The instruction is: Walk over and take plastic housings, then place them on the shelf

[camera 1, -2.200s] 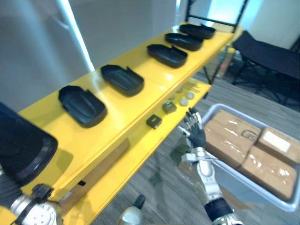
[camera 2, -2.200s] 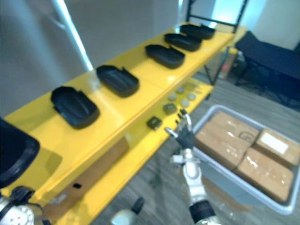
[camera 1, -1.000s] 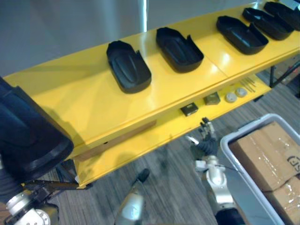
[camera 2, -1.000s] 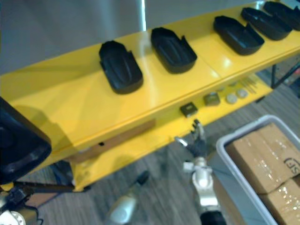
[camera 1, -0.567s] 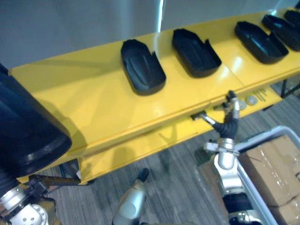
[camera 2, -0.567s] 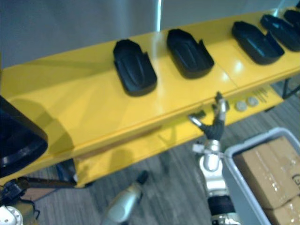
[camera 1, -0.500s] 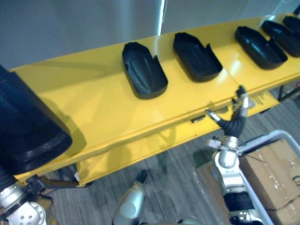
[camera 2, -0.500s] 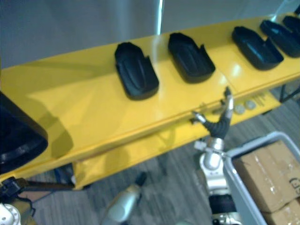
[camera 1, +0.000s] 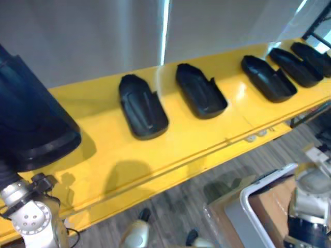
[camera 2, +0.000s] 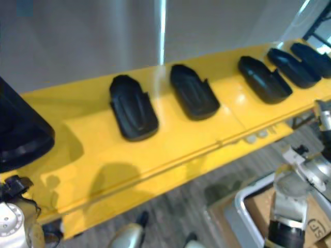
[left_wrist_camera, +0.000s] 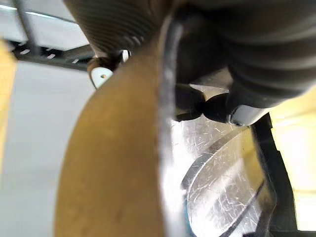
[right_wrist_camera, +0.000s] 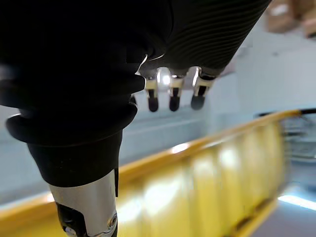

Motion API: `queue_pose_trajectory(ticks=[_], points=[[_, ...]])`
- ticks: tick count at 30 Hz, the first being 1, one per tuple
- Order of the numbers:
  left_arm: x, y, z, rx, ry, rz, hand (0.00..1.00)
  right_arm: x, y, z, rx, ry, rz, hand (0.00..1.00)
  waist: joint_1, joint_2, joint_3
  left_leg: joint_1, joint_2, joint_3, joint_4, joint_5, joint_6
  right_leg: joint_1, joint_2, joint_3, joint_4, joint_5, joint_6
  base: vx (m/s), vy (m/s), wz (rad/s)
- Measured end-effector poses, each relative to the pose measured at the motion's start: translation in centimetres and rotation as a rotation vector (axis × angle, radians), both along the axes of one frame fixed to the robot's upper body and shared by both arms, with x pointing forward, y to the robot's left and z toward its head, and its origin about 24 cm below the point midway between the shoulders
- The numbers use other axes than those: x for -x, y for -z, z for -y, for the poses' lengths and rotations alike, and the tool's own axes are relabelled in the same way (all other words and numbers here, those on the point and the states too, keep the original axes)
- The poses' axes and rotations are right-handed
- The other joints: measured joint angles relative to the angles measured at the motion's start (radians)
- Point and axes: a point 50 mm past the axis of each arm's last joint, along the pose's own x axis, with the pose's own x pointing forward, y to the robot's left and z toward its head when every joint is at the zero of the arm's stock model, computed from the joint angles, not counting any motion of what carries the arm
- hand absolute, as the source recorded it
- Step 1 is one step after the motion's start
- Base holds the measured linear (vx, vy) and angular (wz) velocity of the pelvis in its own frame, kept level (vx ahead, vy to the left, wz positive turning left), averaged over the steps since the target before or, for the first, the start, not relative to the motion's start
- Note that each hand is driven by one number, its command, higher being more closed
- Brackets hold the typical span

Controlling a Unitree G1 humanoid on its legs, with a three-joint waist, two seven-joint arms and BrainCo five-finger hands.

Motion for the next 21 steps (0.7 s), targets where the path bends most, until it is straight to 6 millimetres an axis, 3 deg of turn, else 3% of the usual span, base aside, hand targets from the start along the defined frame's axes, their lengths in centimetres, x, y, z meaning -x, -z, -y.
queue_pose_trajectory(ticks=[1, 3, 6, 8, 10, 12, 15, 21], points=[[0.2, 0.3, 0.1, 0.006, -0.005, -0.014, 1.0, 0.8, 1.2, 0.5, -0.035, 0.033, -0.042, 0.0, -0.001, 0.009, -0.006, 0.001, 0.004, 0.004, -0.004, 0.003, -0.005, 0.003, 0.003, -0.007, 0.0, 0.0, -0.001, 0.19, -0.101, 0.36], [1.0, 1.1, 0.1, 0.029, -0.032, -0.049, 1.0, 4.0, 5.7, 1.4, -0.213, 0.15, -0.167, 0.0, -0.011, 0.038, -0.024, 0.021, 0.009, 0.058, -0.009, 0.008, -0.01, 0.04, -0.002, -0.042, -0.001, -0.005, -0.007, 0.21, -0.063, 0.4], [2.0, 1.1, -0.2, 0.016, -0.073, -0.042, 1.0, 6.3, 9.2, 1.0, -0.368, 0.209, -0.227, 0.0, -0.023, 0.027, -0.035, 0.077, 0.001, 0.113, -0.028, 0.008, -0.01, 0.097, -0.017, -0.081, 0.004, -0.015, -0.009, 0.13, -0.008, 0.23], [2.5, 0.8, -0.6, 0.003, -0.103, -0.037, 1.0, 6.0, 10.4, 0.1, -0.41, 0.174, -0.267, 0.0, -0.023, 0.02, -0.046, 0.095, -0.002, 0.144, -0.046, 0.008, -0.01, 0.1, -0.029, -0.082, 0.022, -0.026, -0.014, 0.07, 0.017, 0.01], [2.5, 0.6, -0.8, -0.033, -0.125, -0.054, 1.0, 5.4, 12.4, -0.9, -0.485, 0.08, -0.366, 0.0, -0.022, -0.009, -0.055, 0.109, -0.012, 0.16, -0.061, 0.008, -0.01, 0.1, -0.043, -0.085, 0.041, -0.047, -0.012, 0.03, 0.023, 0.06], [2.6, 0.5, -1.3, -0.07, -0.165, -0.099, 1.0, 4.5, 15.5, -2.7, -0.554, -0.043, -0.546, 0.0, -0.021, -0.029, -0.066, 0.121, -0.021, 0.164, -0.088, 0.005, -0.006, 0.101, -0.054, -0.087, 0.057, -0.061, -0.02, 0.01, 0.008, 0.1], [2.8, -0.3, -2.2, -0.116, -0.197, -0.106, 1.0, 4.1, 18.2, -4.4, -0.594, -0.131, -0.711, 0.0, -0.021, -0.034, -0.073, 0.121, -0.015, 0.208, -0.1, -0.01, 0.006, 0.101, -0.064, -0.093, 0.058, -0.061, -0.021, 0.01, 0.01, 0.15], [3.6, -1.6, -4.2, -0.188, -0.266, -0.13, 1.0, 5.1, 21.2, -4.4, -0.652, -0.161, -0.915, 0.0, -0.019, -0.016, -0.097, 0.123, -0.047, 0.199, -0.141, 0.034, 0.024, 0.102, -0.089, -0.118, 0.067, -0.06, -0.022, 0.07, 0.026, 0.24]])
